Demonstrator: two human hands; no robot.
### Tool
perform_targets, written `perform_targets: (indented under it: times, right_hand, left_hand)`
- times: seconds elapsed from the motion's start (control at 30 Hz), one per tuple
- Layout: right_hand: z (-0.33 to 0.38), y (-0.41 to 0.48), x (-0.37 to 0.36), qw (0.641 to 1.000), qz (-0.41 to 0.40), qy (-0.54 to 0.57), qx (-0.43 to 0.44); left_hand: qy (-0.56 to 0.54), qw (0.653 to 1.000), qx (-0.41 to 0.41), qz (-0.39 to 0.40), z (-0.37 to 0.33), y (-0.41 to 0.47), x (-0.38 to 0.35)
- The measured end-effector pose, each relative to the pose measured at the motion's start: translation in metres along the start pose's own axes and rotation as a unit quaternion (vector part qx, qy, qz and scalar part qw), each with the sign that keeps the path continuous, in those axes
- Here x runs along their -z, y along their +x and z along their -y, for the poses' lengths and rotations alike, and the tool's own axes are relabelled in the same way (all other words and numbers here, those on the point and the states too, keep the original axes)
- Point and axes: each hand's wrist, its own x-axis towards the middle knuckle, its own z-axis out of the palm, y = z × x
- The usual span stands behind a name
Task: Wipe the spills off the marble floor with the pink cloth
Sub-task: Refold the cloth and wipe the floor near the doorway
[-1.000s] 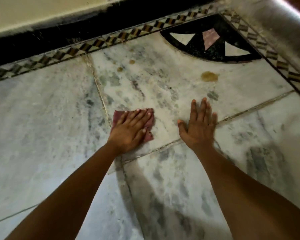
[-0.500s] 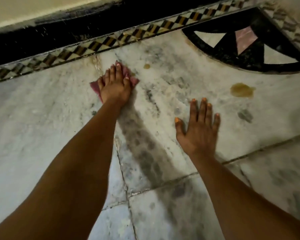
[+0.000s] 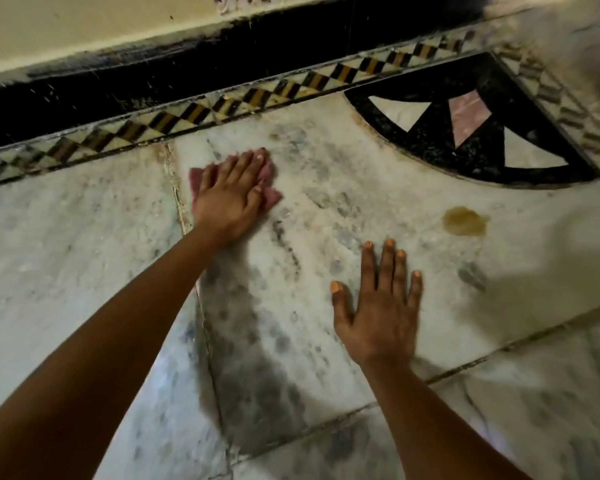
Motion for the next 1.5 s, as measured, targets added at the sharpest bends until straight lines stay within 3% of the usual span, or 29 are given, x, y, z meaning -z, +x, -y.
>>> perform_targets:
  times: [0.13,0.23,0.3,0.47,0.57,0.6,0.67,0.73,0.8,0.87,0.97,1.1,1.2,1.27,1.33,1.4,1.5]
  right_hand:
    - [0.000,0.000,-0.002,1.000,-0.010,0.000,0.001]
    - [0.000,-0.001,-0.001,1.000,-0.020,0.013,0.001]
    - [0.000,-0.002,-0.001,1.000,-0.023,0.017,-0.001]
    - [0.001,-0.001,0.000,1.000,-0.017,0.001,-0.007]
    - [0.001,0.000,0.002,1.000,-0.017,0.000,-0.006]
    - [0.000,-0.001,0.001,1.000,-0.015,0.001,-0.005]
    - [0.000,-0.001,0.001,1.000,-0.012,0.007,-0.006]
    - [0.001,-0.001,0.000,1.000,-0.010,0.010,-0.007]
    - [0.001,0.000,0.000,1.000,-0.016,0.018,-0.006]
    - [0.001,-0.002,0.000,0.999,-0.025,0.032,-0.004]
    - [0.001,-0.003,0.000,0.999,-0.028,0.025,-0.004]
    - [0.002,-0.001,0.000,0.999,-0.027,0.018,-0.002]
    - [0.000,0.000,-0.001,1.000,-0.029,0.007,-0.002]
    - [0.000,-0.001,-0.003,1.000,-0.030,0.003,-0.003]
    - [-0.001,-0.001,-0.006,0.999,-0.033,0.006,0.002]
    - [0.000,-0.001,-0.008,0.999,-0.034,0.006,0.005]
    - [0.000,-0.002,-0.003,1.000,-0.019,0.004,0.007]
  left_hand:
    - [0.001,0.978,0.203,-0.055,0.017,0.046,0.007]
    - [-0.029,0.965,0.252,-0.061,0.010,0.095,0.010]
    - [-0.060,0.973,0.216,-0.051,-0.011,0.118,0.012]
    - [-0.079,0.996,-0.006,0.029,-0.091,0.107,-0.007]
    - [-0.069,0.977,-0.185,0.082,-0.069,0.053,-0.002]
    - [-0.064,0.974,-0.203,0.076,-0.049,0.036,0.001]
    - [-0.024,0.990,-0.140,0.026,-0.004,0.023,0.006]
    - [0.003,1.000,-0.004,0.000,0.027,0.040,0.011]
    - [-0.012,0.994,0.111,0.003,0.021,0.076,0.014]
    - [-0.024,0.989,0.145,0.016,-0.007,0.113,0.011]
    - [-0.033,0.995,0.085,0.044,-0.063,0.140,-0.001]
    - [-0.018,0.993,-0.074,0.090,-0.126,0.107,-0.011]
    - [-0.006,0.968,-0.234,0.090,-0.108,0.031,-0.012]
    - [-0.029,0.961,-0.262,0.088,-0.063,-0.015,-0.004]
    - [-0.026,0.981,-0.183,0.056,-0.010,-0.029,0.005]
    - [-0.012,0.998,-0.053,0.031,0.019,-0.013,0.012]
    - [-0.006,0.999,0.039,0.023,-0.006,0.018,0.006]
